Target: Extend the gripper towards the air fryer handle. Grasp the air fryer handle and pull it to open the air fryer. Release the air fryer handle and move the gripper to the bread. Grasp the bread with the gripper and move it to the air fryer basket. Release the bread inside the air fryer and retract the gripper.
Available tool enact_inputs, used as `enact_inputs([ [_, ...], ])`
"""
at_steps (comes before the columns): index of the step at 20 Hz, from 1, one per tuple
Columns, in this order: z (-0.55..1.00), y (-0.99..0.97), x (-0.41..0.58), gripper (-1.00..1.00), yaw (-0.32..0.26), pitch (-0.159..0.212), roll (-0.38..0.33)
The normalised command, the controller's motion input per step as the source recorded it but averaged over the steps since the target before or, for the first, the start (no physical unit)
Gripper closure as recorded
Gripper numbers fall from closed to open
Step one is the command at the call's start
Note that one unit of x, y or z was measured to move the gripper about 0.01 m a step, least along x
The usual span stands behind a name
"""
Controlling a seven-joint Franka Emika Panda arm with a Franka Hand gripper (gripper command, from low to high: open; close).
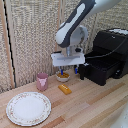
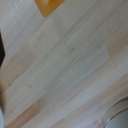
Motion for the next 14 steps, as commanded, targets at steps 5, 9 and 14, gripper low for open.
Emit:
enact_inputs([
  [5,-0.51,0.08,0.0,-1.0,0.289,-0.025,-0.029],
  [9,-0.38,0.17,0.01,-1.0,0.275,-0.049,-0.003],
  [14,-0.06,0.04,0.145,-1.0,0.282,-0.037,0.004],
])
